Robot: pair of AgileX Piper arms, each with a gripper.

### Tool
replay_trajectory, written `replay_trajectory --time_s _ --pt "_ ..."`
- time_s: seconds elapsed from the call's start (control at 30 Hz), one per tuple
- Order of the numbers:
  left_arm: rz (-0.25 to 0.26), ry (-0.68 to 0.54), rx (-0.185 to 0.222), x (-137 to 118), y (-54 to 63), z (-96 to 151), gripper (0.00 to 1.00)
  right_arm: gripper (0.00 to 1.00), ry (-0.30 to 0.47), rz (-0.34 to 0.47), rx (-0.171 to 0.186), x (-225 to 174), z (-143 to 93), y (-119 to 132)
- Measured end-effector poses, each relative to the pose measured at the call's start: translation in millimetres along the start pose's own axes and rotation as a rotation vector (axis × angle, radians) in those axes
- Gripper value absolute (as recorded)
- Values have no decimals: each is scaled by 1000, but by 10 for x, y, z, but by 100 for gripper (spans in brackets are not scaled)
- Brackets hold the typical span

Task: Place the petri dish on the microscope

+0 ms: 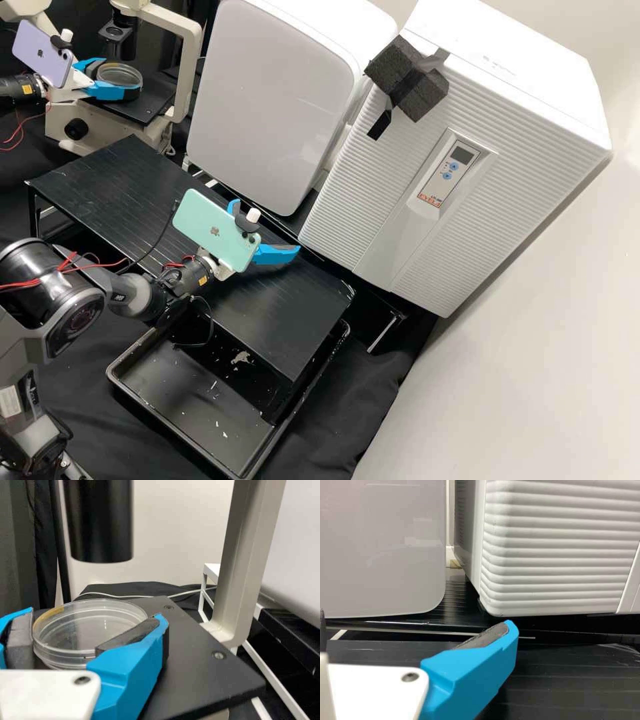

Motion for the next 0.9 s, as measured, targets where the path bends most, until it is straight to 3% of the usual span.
replay_trajectory --time_s 0.23,0.27,0.9 --pt "1 4 3 98 -21 -2 0 100 0 0 0 0 0 0" --pt "-7 7 13 105 -41 -10 100 100 0 0 0 0 0 0" --pt "-10 9 20 91 -99 -29 100 100 0 0 0 0 0 0"
